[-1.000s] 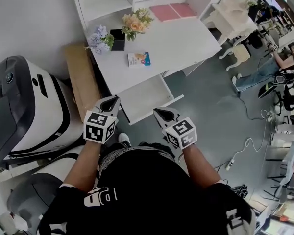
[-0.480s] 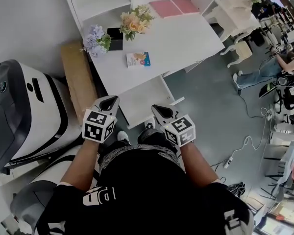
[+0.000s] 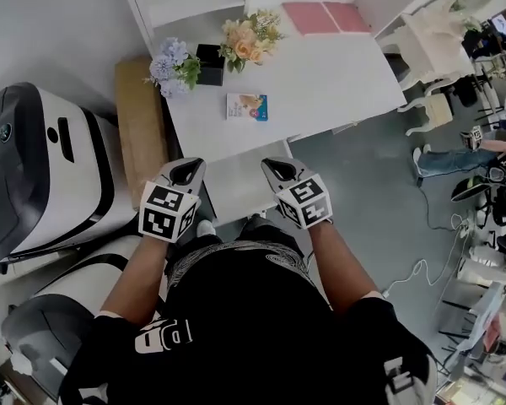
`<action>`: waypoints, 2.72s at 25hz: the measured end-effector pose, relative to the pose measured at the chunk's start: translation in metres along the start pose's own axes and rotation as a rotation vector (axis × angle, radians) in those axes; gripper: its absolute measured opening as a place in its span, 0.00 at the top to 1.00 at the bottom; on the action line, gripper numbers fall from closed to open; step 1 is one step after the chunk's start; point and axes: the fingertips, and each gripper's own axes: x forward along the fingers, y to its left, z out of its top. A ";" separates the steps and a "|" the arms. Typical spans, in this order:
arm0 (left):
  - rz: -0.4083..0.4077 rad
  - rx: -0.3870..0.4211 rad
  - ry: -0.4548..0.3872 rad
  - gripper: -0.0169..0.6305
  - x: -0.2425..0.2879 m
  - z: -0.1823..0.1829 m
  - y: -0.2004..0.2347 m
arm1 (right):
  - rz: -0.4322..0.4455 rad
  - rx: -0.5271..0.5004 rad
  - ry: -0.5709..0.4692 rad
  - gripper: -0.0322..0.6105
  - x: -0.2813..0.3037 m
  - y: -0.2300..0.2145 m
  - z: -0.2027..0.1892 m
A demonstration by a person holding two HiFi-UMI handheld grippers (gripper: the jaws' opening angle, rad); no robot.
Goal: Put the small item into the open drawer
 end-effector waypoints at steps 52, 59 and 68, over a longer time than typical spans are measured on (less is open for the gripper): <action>0.232 -0.302 -0.027 0.95 -0.032 -0.031 0.045 | 0.316 -0.808 0.720 0.31 0.232 -0.114 -0.019; 0.201 -0.272 -0.031 0.95 -0.035 -0.031 0.046 | 0.268 -0.815 0.627 0.31 0.220 -0.102 -0.005; 0.148 -0.210 -0.016 0.95 -0.033 -0.035 0.043 | 0.200 -0.340 0.461 0.31 0.184 -0.092 0.001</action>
